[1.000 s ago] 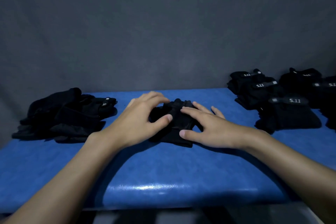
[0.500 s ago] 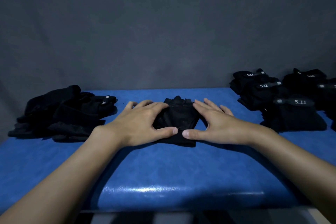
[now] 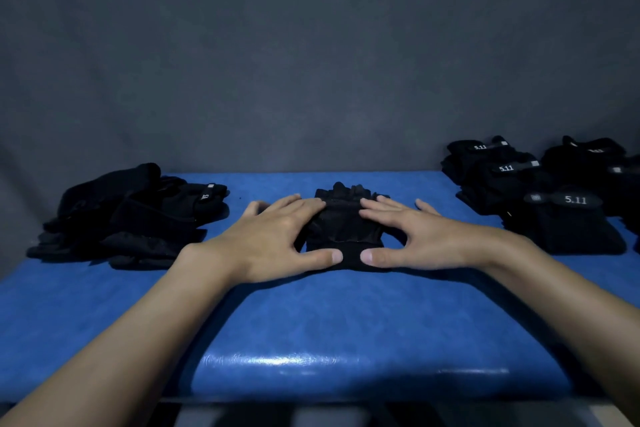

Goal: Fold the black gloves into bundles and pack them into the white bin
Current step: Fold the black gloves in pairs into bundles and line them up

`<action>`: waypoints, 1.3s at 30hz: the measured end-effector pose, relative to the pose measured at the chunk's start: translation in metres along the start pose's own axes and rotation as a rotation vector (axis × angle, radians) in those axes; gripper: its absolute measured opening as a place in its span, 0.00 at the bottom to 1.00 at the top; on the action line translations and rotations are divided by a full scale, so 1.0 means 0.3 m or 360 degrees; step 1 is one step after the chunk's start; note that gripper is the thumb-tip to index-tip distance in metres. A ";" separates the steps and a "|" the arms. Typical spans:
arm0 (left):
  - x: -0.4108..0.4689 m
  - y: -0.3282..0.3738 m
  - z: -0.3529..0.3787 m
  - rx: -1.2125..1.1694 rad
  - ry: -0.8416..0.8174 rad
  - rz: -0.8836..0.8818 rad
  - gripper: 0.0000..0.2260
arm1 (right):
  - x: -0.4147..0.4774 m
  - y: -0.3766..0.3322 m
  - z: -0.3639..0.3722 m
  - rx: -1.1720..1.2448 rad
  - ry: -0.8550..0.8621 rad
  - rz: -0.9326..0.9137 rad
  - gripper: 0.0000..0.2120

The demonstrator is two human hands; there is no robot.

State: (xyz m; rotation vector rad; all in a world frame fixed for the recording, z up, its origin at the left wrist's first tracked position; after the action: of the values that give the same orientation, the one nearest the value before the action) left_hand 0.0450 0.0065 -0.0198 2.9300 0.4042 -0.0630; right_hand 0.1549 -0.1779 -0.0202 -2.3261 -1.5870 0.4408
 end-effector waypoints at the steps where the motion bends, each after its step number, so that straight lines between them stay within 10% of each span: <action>1: 0.000 0.003 0.005 0.0011 -0.0035 -0.0009 0.45 | 0.000 0.006 -0.005 0.0004 -0.0035 -0.0004 0.41; 16: -0.031 -0.002 -0.036 -0.0199 0.0221 0.0001 0.40 | -0.007 -0.021 -0.035 0.0085 0.0359 -0.0144 0.45; 24: -0.112 -0.114 -0.163 -0.0196 0.0601 -0.0084 0.25 | 0.054 -0.140 -0.070 0.0143 0.0721 -0.0371 0.21; 39: -0.289 -0.491 -0.255 -0.0203 0.0767 -0.0360 0.11 | 0.431 -0.487 0.053 0.0339 0.0537 -0.0522 0.15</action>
State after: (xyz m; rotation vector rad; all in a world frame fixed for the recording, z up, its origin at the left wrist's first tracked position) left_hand -0.0773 0.1372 0.0354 2.7353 0.7738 0.6227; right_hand 0.0697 -0.0047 0.0131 -1.8244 -1.6206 0.1243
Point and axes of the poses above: each hand's wrist, its own x-axis towards the middle knuckle, its own z-axis out of the palm, y = z × x, the point moved 4 cm from there along x, towards the middle knuckle, and after that the axes turned 12 degrees about -z, right-handed, at the moved point
